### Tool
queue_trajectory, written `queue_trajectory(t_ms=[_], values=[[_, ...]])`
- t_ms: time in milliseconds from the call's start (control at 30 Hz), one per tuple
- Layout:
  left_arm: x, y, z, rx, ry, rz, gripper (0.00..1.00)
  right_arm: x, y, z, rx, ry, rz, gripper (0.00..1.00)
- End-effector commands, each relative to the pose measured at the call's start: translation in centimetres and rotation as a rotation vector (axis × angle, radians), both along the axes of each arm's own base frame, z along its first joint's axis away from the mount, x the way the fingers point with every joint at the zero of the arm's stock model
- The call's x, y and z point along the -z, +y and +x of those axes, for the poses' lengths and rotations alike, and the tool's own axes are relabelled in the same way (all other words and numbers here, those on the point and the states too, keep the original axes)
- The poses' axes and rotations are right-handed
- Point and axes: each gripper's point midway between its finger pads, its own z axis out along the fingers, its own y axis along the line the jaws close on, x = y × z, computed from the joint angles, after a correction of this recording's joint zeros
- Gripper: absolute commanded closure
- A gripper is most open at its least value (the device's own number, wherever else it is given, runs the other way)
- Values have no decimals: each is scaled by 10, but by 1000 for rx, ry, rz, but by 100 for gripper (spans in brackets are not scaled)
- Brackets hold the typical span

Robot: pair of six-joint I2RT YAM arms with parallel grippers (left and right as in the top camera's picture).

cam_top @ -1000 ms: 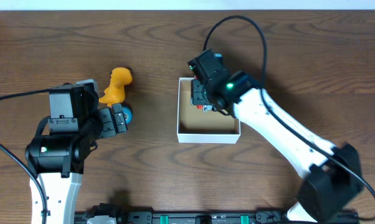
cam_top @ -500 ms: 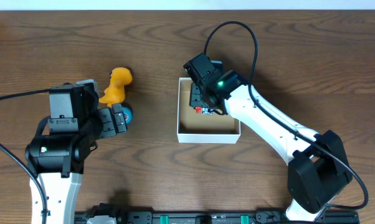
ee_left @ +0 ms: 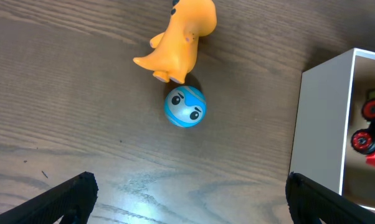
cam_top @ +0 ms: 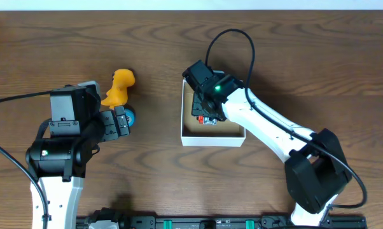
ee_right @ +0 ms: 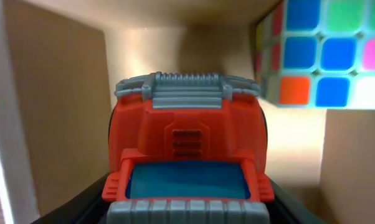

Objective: Pack container
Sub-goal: 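Lower the truck beside the cube, adjust it, and release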

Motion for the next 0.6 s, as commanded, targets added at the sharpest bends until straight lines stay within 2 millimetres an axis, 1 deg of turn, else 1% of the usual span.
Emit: queue_trajectory(t_ms=[0, 67, 167, 233, 367, 400, 467, 567], values=[[-5, 1, 2, 2, -7, 12, 2, 13, 2, -4, 25, 36, -1, 99], [-5, 1, 1, 2, -6, 12, 2, 19, 0, -1, 31, 43, -10, 99], [-4, 1, 1, 2, -3, 12, 2, 23, -4, 8, 4, 31, -13, 99], [-4, 1, 1, 2, -3, 12, 2, 23, -8, 16, -4, 18, -11, 99], [-4, 1, 1, 2, -3, 12, 2, 23, -16, 24, -7, 8, -15, 98], [-4, 1, 1, 1, -3, 12, 2, 23, -18, 25, -5, 9, -16, 96], [-4, 1, 1, 1, -3, 12, 2, 24, -20, 27, -12, 7, -19, 88], [-4, 1, 1, 1, -3, 12, 2, 23, -19, 28, -32, 2, -23, 82]])
